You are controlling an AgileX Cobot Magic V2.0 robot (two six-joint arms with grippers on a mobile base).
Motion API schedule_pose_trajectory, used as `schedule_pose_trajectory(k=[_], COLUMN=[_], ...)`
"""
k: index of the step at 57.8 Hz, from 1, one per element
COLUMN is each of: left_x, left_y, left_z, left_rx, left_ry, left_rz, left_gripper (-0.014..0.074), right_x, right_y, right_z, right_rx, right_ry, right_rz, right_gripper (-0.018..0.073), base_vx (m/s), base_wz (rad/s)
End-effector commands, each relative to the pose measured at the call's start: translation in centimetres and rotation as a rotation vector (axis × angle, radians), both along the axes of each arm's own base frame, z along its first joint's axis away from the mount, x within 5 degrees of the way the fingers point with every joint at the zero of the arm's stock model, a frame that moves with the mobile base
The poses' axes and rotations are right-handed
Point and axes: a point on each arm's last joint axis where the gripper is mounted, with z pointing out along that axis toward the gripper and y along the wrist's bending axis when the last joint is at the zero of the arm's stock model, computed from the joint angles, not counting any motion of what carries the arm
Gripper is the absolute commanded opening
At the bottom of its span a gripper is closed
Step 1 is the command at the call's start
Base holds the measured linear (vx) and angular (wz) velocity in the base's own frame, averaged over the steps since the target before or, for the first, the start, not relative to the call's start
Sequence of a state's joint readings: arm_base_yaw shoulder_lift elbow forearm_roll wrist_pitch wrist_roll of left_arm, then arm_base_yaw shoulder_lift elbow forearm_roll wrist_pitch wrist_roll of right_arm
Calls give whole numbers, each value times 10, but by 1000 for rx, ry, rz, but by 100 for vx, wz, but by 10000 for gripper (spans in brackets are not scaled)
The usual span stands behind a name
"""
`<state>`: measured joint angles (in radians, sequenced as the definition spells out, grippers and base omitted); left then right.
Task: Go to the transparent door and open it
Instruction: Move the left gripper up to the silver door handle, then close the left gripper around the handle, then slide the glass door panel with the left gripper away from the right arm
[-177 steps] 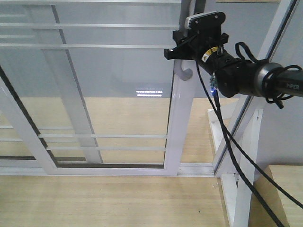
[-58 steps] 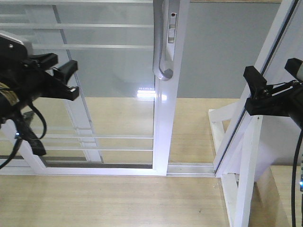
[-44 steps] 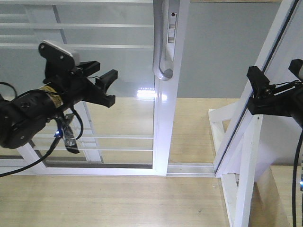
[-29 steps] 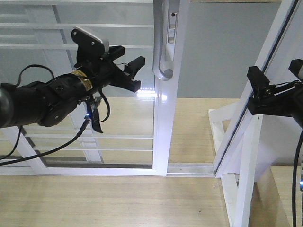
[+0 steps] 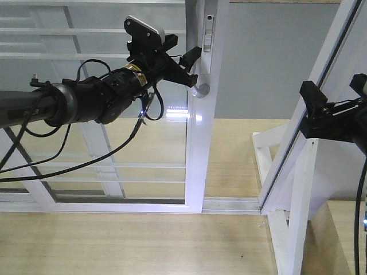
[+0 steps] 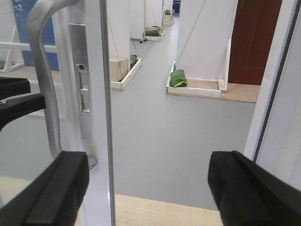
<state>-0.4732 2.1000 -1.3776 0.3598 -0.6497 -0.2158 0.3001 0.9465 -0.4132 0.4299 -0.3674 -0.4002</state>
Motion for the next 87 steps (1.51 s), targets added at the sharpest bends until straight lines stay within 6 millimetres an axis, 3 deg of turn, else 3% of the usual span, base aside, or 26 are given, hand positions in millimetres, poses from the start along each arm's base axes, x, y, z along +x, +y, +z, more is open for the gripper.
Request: schedule_pose_trajectory(k=[1, 29, 57, 87], left_x=[5, 34, 35, 52], left_y=[-4, -12, -9, 30], left_z=[45, 38, 39, 47], left_rx=[-103, -135, -61, -171], left_ry=[-122, -127, -196, -230], left_rz=[-3, 65, 103, 235], left_gripper=[531, 493, -9, -6], right_x=[1, 1, 1, 1], right_y=[-3, -2, -2, -2], right_z=[18, 17, 17, 17], right_rx=[3, 3, 2, -46], right_ry=[-108, -97, -97, -103], right_rz=[-24, -21, -21, -19], right_gripper=[574, 574, 574, 574], base_vx=[0, 0, 0, 0], base_wz=[0, 0, 0, 0])
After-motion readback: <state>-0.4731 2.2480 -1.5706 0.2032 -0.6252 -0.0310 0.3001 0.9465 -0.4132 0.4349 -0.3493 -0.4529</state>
